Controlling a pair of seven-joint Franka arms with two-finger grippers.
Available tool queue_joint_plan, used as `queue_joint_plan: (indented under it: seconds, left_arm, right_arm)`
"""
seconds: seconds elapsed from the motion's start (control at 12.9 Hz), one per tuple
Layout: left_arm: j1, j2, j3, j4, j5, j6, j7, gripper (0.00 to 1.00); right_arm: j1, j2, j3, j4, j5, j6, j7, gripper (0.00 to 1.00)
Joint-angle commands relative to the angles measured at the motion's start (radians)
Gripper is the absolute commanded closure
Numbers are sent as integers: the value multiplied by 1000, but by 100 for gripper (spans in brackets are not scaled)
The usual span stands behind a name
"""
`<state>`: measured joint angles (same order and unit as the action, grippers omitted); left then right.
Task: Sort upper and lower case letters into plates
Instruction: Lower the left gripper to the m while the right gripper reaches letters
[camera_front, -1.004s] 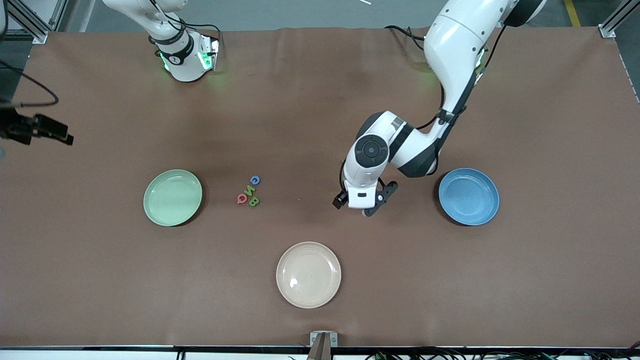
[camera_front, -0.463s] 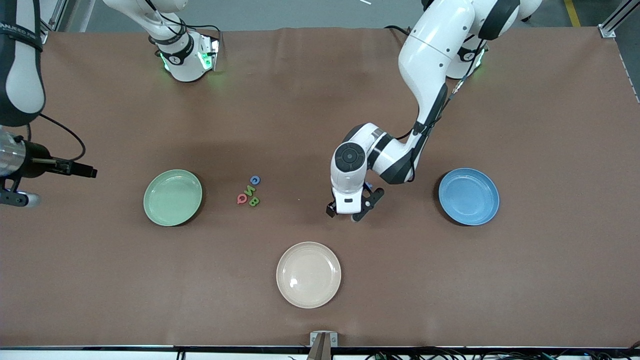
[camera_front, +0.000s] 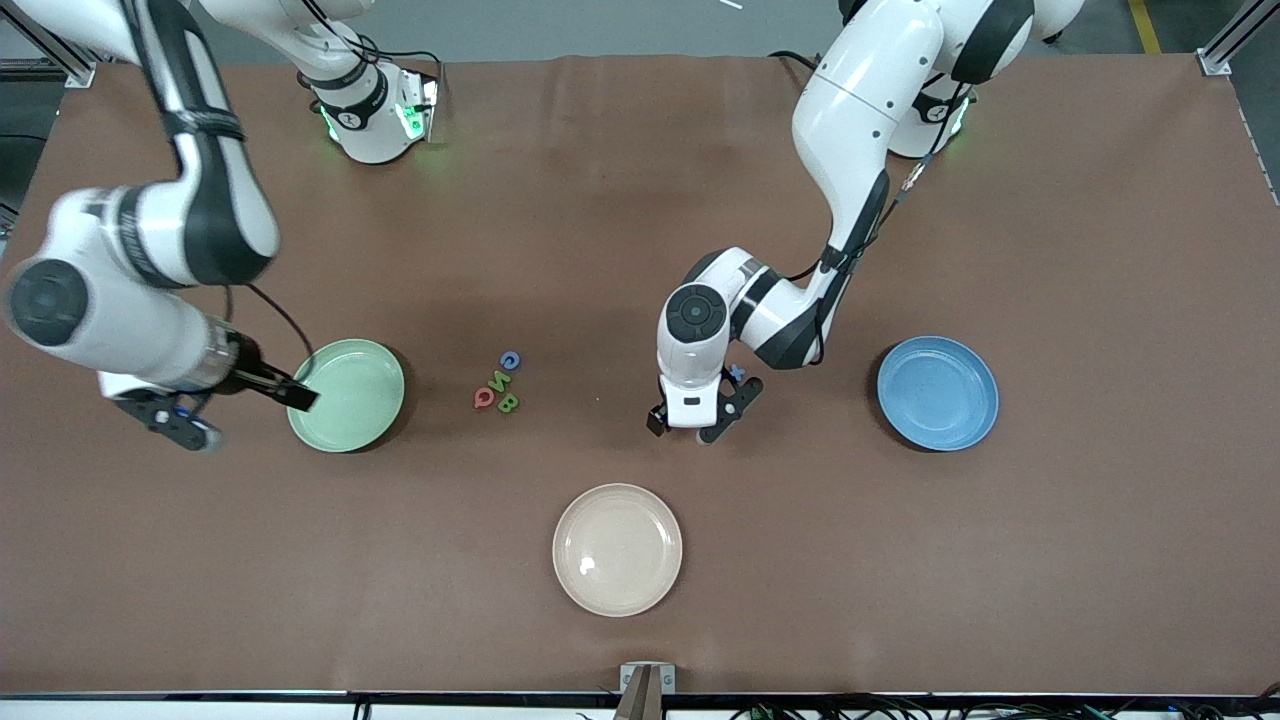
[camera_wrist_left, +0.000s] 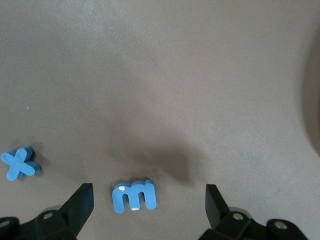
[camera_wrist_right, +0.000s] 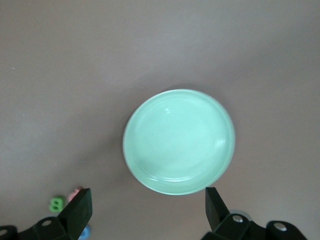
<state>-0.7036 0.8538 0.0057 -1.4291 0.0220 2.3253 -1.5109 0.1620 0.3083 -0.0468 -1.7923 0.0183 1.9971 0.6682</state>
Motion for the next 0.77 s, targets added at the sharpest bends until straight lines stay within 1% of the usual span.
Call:
queue_joint_plan:
  seconds: [0.0,0.08,0.15,0.23,0.7]
  left_arm:
    - [-10,8,7,13,6,2,-20,5]
    - [-10,7,5,6,6,2,-22,6]
    - [-10,5,5,-1,6,2,-22,9]
    - [-10,7,5,-4,6,2,-22,14]
    - [-11,10,4,-16,4,2,-48,22]
  right_arm:
    - [59,54,-7,-36,40,102,115,0]
    - [89,55,-7,-95,45,203,154,0]
    - [114,60,-8,-149,45,294,195,0]
    - [131,71,-8,-176,45,346,233,0]
    - [223,150,-8,-182,43,423,416,0]
